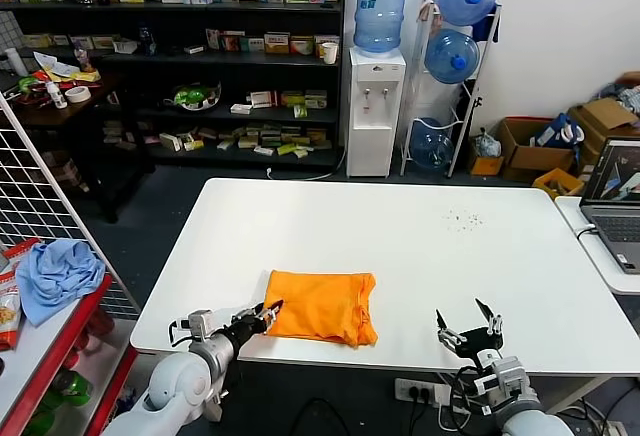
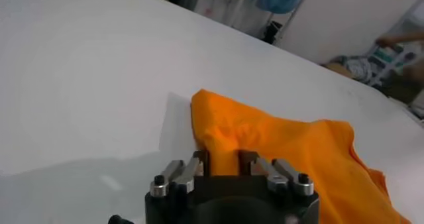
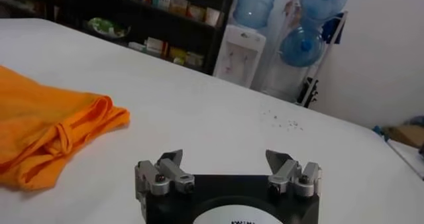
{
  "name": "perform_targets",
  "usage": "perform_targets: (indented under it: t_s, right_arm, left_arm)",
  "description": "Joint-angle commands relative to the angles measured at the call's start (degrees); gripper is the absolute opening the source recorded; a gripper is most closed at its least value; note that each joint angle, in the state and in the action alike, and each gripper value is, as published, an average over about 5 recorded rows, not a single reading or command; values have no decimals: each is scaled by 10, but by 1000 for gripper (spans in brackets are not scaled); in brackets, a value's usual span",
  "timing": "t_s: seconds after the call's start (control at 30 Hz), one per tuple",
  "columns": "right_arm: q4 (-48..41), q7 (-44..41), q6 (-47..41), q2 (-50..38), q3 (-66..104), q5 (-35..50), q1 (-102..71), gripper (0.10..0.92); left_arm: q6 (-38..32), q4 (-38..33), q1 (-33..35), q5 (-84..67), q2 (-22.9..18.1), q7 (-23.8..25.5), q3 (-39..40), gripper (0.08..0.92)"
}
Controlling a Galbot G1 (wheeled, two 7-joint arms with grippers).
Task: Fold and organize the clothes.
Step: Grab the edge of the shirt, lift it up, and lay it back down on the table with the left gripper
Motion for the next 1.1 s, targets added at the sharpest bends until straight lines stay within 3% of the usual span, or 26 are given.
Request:
perform_targets:
  t_s: [0.03,0.3,0.63,0.83,1.1]
  right_arm:
    - [-2,1,2,2,-1,-1,1,823]
    - [-13,1,5,3,-10,-1,16,823]
    - [-23,2,3,-1,-34,5,48,823]
    - [-29,3,1,-4,-46,11,67,823]
    - [-27,4,0,-12,-46,21,77,823]
  left_arm:
    - [-6,-13,6,3,2,1,-6,358]
    - [-31,-40,24,4,16,-15,-31,154]
    - [-22,-49,47,51,119,-76,-154,144]
    - [-30,14,45,145,191,-77,-204,144]
    - [-93,105,12,295,258,-53,-225,144]
